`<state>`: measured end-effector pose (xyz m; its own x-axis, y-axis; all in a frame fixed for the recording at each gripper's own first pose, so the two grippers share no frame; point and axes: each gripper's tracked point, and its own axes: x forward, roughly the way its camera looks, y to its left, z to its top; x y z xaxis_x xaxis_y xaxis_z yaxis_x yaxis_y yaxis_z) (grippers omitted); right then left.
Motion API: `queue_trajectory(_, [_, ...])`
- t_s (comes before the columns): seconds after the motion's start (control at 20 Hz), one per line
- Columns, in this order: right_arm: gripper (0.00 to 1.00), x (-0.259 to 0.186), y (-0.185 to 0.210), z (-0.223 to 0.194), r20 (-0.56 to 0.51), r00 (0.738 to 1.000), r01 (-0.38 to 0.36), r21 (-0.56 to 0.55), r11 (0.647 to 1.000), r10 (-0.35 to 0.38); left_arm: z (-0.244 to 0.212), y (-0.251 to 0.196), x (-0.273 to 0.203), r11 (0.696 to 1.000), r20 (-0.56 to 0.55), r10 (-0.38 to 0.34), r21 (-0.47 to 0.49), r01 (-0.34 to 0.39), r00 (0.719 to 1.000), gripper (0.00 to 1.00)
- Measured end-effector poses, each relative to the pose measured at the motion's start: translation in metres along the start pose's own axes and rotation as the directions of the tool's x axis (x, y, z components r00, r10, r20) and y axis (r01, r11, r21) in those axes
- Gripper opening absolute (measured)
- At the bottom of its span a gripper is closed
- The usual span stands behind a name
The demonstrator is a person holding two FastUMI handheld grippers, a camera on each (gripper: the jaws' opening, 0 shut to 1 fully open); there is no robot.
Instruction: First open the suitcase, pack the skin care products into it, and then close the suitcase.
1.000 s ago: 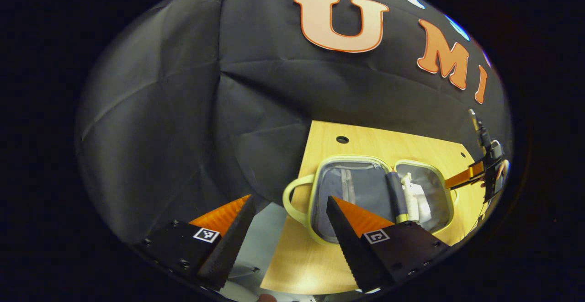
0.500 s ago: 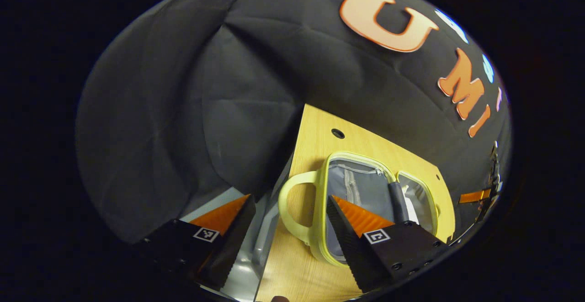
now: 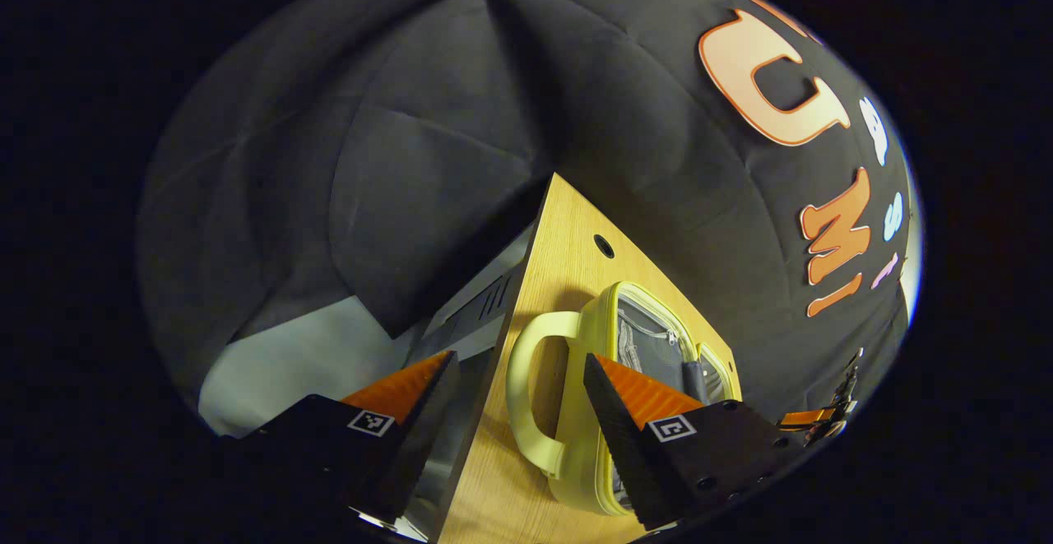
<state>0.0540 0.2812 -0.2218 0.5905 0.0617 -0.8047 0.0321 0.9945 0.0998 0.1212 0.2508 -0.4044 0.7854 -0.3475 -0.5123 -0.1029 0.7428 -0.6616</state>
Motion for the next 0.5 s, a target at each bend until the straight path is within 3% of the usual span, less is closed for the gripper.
queue_trajectory(0.05, [0.96,0.0,0.0,-0.002,-0.004,1.0,0.002,0.004,1.0,-0.002,-0.001,0.001,0.002,1.0,0.002,-0.009,-0.014,0.009,1.0,1.0])
queue_trajectory(0.2, [0.96,0.001,-0.001,-0.006,-0.012,1.0,0.018,0.004,1.0,-0.018,0.0,0.003,0.007,0.998,0.001,-0.026,-0.063,0.026,1.0,0.84])
queue_trajectory(0.25, [0.96,0.0,0.001,-0.008,-0.015,1.0,0.017,0.008,1.0,-0.017,-0.002,0.007,0.01,0.997,0.004,-0.005,-0.078,0.005,1.0,0.85])
queue_trajectory(0.4, [0.96,-0.002,0.004,-0.003,-0.01,1.0,0.004,0.028,1.0,-0.004,-0.004,0.006,0.006,0.988,-0.036,0.014,-0.155,-0.02,0.999,0.21])
queue_trajectory(0.45, [0.96,-0.001,0.004,-0.001,-0.006,1.0,0.004,0.032,0.999,-0.004,-0.008,0.004,0.013,0.98,-0.043,0.012,-0.199,-0.021,0.999,0.12])
queue_trajectory(0.5, [0.96,-0.002,0.004,0.001,0.0,1.0,0.005,0.033,0.999,-0.005,-0.009,0.0,0.015,0.968,-0.061,0.003,-0.249,-0.018,0.998,0.14])
